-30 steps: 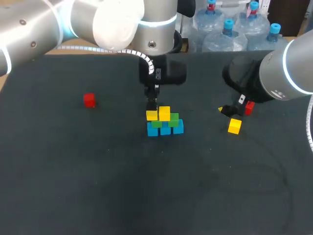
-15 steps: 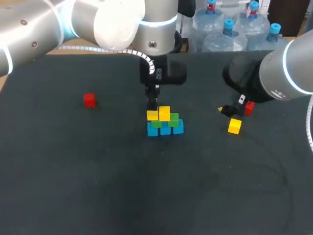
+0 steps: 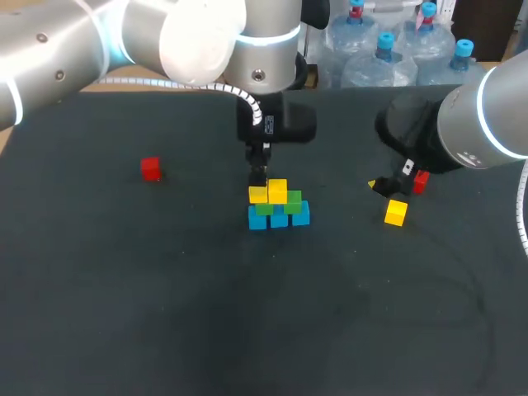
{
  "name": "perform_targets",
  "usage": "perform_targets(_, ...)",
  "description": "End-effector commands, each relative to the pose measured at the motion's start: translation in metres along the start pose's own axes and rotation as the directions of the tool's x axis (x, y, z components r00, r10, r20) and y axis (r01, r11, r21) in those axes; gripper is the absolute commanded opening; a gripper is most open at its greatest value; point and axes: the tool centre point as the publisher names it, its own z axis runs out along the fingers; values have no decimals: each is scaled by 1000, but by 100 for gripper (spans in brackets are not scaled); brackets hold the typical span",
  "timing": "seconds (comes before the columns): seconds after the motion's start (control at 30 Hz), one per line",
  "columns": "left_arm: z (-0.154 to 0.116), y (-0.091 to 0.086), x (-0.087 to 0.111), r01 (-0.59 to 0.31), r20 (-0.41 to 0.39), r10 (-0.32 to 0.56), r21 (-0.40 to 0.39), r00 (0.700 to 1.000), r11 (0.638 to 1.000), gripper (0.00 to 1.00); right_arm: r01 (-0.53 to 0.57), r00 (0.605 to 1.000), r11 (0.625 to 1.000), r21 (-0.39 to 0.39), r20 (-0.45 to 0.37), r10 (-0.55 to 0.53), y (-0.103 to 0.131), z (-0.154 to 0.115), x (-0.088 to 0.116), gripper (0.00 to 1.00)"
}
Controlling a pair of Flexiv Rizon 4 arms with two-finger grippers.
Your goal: Place the blue cubes, place green cubes on the blue cubes, place the yellow cubes on the green cubes, then place the red cubes on the yellow cubes, and place purple cube on the red cubes.
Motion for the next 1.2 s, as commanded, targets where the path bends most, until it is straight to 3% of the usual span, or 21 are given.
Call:
perform_targets(0.03,0,4,-1,-3,-3,3,8,1000,1000,0,-2,1000,1000,10,7,2,2,1,2,100)
perform_targets(0.2,0,3,-1,-4,-2,4,11,1000,1000,0,-2,1000,1000,10,7,2,2,1,2,100)
perform_targets(0.4,1,3,-1,-5,-1,5,12,1000,1000,25,-2,1000,1000,10,7,2,2,1,2,100)
perform_targets(0.43,1,3,-1,-6,-1,6,13,1000,1000,38,-2,1000,1000,10,7,2,2,1,2,100)
perform_targets(0.5,1,3,-1,-6,-1,6,14,1000,1000,55,-2,1000,1000,10,7,2,2,1,2,100)
perform_targets(0.57,1,3,-1,-6,-1,6,15,1000,1000,91,-2,1000,1000,10,7,2,2,1,2,100)
perform_targets(0.6,1,3,-1,-6,-1,6,16,1000,1000,100,-2,1000,1000,10,7,2,2,1,2,100)
perform_targets(0.9,-3,2,3,7,8,-7,16,1000,1000,100,-2,1000,1000,10,7,2,2,1,2,100)
perform_targets(1.2,-35,-4,32,72,81,-70,-27,994,997,100,-2,1000,1000,10,7,2,2,1,2,100)
